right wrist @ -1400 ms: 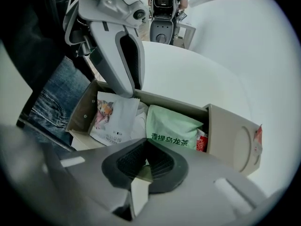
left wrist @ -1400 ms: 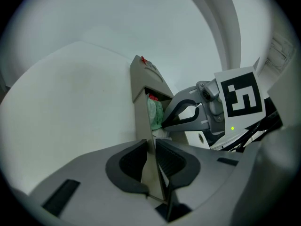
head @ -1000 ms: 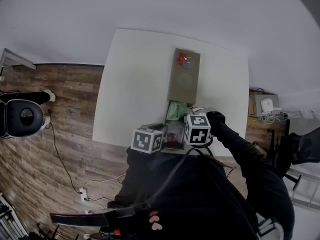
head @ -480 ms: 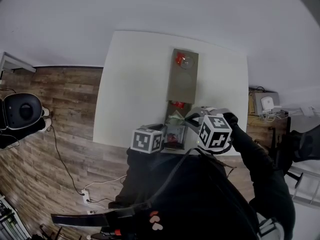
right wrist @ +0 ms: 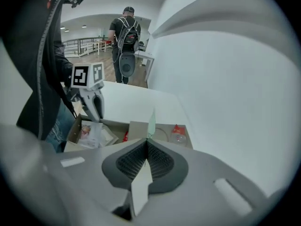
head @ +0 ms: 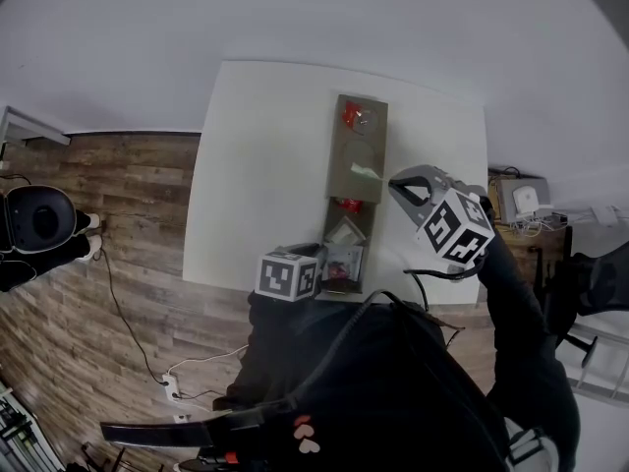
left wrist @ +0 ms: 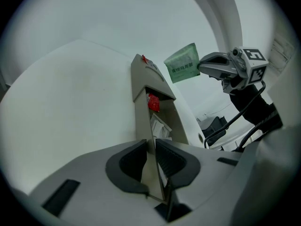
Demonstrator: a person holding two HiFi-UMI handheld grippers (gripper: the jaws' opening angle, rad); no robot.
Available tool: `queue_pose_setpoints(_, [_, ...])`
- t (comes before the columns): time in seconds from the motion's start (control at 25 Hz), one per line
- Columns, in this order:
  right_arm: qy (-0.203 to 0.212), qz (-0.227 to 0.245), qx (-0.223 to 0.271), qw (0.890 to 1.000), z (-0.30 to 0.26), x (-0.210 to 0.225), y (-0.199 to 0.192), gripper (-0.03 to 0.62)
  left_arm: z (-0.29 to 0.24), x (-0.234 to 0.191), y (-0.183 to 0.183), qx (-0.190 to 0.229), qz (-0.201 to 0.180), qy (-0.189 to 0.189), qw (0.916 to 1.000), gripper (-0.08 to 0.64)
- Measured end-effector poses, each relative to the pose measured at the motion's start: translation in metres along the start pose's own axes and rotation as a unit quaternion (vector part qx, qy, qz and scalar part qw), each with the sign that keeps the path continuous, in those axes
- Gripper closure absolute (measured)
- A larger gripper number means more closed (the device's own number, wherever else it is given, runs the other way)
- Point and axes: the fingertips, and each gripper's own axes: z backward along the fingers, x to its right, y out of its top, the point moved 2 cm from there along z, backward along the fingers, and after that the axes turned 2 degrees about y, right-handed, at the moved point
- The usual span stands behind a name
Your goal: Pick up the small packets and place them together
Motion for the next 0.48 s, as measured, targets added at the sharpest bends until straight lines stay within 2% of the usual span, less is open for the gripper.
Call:
queue_pose_setpoints(0.28, [-0.098,-0.014,-0.019,0.995,-0.012,0.063,-0.009,0.591,0.001,-0.001,0.001,0.004,0.008,-0.001,1.0000,0.499])
queue_pose_setpoints(0.48, [-0.141,0.007,-0.037,0.989,-0.035,0.085,-0.008,0.591,0.002,-0.001,0.002,0.004,0.004,0.000,1.0000,0.499])
